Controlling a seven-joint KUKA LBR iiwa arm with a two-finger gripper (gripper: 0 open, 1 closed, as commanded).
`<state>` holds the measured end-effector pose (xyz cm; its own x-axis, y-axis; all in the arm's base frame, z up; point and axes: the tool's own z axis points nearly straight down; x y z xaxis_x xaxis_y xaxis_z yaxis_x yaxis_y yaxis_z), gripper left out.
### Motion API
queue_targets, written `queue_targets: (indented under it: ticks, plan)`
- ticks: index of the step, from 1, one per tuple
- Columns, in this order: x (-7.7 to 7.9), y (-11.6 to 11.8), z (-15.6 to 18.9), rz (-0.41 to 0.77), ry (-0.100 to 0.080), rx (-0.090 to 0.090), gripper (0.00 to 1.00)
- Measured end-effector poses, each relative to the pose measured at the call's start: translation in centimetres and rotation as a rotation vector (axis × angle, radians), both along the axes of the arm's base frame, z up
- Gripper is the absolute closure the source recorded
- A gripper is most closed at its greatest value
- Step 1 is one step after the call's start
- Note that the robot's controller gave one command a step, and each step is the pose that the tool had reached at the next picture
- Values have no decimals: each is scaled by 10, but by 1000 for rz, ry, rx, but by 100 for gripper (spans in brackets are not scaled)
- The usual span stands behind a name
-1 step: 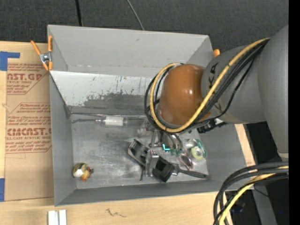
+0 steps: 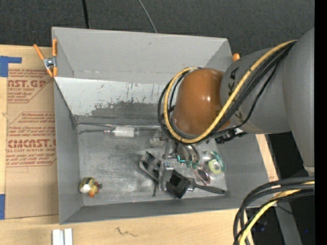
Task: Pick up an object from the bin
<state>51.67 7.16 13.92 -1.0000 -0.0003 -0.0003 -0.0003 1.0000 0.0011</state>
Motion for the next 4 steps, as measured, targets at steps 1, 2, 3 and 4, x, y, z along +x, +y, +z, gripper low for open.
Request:
queue_targets:
  ticks: [1,2,3,4]
  plan:
    - [-23,-42,-50,-15,-5,1,0]
    - [24,-14,-66,-200,-13,0,100]
    - [24,-14,-66,-200,-13,0,100]
    - [27,-27,-9,-238,4,-2,100]
